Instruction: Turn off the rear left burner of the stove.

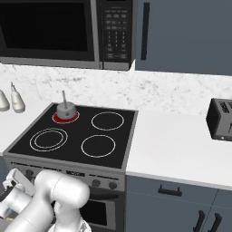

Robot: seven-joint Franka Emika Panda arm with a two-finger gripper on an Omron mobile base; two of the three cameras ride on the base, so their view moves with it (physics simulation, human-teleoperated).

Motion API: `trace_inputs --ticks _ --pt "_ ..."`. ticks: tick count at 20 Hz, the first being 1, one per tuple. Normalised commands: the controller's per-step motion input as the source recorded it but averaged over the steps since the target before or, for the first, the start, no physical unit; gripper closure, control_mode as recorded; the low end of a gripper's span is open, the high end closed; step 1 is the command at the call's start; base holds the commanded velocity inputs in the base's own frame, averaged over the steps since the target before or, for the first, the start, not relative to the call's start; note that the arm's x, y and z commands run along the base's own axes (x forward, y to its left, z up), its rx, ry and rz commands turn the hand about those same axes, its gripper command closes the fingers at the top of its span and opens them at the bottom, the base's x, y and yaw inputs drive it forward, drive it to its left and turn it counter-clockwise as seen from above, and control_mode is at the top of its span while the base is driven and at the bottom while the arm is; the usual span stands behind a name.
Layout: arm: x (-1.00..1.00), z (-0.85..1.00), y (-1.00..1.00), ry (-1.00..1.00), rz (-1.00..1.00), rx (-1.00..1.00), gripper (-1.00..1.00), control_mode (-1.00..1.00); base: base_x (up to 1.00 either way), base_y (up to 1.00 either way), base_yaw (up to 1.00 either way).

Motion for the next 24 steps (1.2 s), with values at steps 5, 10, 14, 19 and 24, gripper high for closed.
trace_inputs --ticks 5,10,14,19,24 --pt "0.33 0.03 0.06 0.05 0.00 0.00 1.00 -1.00 0.00 0.00 0.00" --pt "0.22 0.35 0.00 0.02 0.00 0.03 1.00 -1.00 0.00 0.00 0.00" --pt "0.01 0.52 0.00 0.00 0.00 0.15 1.00 -1.00 0.00 0.00 0.00" --pt "0.00 0.70 -0.12 0.04 -0.02 0.41 1.00 -1.00 0.00 0.00 0.00" --pt "0.00 0.70 -0.34 0.02 -0.13 0.70 1.00 -1.00 0.00 0.00 0.00"
